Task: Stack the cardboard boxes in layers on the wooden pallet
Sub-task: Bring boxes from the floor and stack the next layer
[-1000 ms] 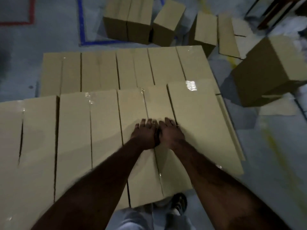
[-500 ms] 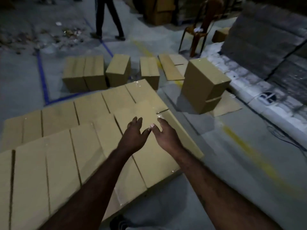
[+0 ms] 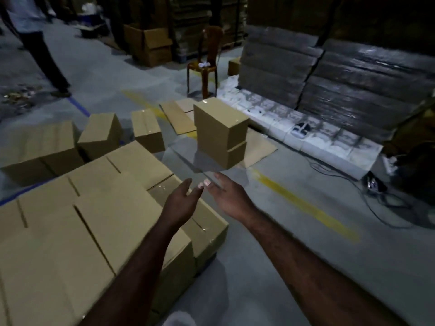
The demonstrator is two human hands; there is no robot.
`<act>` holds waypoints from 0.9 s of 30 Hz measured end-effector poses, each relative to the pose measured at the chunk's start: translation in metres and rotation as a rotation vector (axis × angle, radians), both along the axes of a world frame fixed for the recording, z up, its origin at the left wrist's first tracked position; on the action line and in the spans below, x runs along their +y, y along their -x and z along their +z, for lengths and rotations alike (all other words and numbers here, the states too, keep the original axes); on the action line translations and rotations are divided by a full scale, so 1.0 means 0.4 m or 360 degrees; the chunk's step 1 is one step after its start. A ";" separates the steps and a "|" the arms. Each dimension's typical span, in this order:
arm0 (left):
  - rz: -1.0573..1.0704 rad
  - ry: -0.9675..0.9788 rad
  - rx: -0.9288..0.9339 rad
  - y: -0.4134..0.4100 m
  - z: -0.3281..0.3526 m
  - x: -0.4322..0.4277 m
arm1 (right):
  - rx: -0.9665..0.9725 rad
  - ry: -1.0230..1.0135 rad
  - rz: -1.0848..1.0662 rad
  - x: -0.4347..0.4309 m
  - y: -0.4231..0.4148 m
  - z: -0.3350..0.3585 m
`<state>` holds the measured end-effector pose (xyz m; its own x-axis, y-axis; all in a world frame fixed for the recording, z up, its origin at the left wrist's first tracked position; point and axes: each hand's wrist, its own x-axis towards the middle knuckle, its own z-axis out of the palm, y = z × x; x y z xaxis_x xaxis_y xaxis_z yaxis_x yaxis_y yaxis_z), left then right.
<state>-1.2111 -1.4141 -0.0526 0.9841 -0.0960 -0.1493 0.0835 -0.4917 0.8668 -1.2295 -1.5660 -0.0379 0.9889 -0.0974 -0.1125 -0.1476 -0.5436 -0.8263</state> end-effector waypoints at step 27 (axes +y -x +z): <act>-0.0176 0.0301 0.0125 -1.000 -0.019 -0.731 | 0.0117 0.0059 -0.0356 -0.753 -0.915 0.014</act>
